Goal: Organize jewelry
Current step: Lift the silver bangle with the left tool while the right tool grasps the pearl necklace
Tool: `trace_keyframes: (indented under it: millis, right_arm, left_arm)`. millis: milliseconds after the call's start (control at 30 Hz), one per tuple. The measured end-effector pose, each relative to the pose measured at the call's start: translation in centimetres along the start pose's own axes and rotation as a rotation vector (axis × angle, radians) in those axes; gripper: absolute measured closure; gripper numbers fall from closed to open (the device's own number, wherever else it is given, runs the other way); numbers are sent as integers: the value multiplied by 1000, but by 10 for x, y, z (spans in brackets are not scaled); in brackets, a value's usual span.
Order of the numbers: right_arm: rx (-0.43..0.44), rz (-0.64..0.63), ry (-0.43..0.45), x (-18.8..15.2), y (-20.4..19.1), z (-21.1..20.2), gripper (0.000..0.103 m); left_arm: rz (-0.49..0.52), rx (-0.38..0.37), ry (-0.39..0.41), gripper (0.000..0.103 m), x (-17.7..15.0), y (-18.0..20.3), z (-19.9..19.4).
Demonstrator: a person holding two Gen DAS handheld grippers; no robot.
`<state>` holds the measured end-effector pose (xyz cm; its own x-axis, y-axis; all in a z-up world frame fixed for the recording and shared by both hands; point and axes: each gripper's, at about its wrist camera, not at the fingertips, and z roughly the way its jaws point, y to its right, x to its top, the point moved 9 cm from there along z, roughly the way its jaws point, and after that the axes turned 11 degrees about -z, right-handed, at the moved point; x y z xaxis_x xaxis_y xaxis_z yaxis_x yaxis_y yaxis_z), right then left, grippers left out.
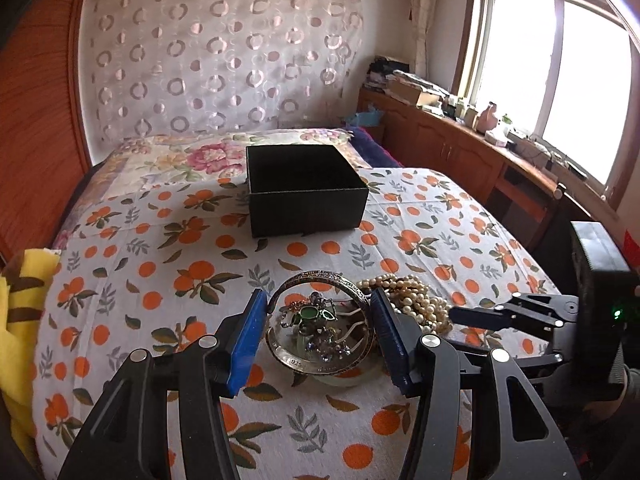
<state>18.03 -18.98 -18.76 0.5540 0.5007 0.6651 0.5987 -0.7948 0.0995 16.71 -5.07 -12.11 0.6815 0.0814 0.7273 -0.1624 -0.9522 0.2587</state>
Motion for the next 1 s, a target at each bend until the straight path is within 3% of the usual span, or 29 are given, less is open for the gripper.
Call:
trace_keyframes:
  millis: [267, 400, 467, 700, 1000]
  right_arm:
    - [-53, -68, -44, 3, 4, 8, 65]
    - [-51, -58, -43, 1, 8, 6, 91]
    - [-51, -51, -30, 2, 11, 1, 94]
    - [-51, -18, 40, 14, 21, -22, 95]
    - [-71, -21, 169, 56, 33, -69, 95]
  left_arm:
    - [-3, 4, 6, 52, -3, -1, -3]
    - [-6, 1, 6, 52, -5, -2, -3]
    - [-4, 0, 6, 52, -6, -2, -3]
    - [-2, 2, 8, 52, -6, -3, -2]
    - [-10, 5, 25, 52, 4, -4, -7]
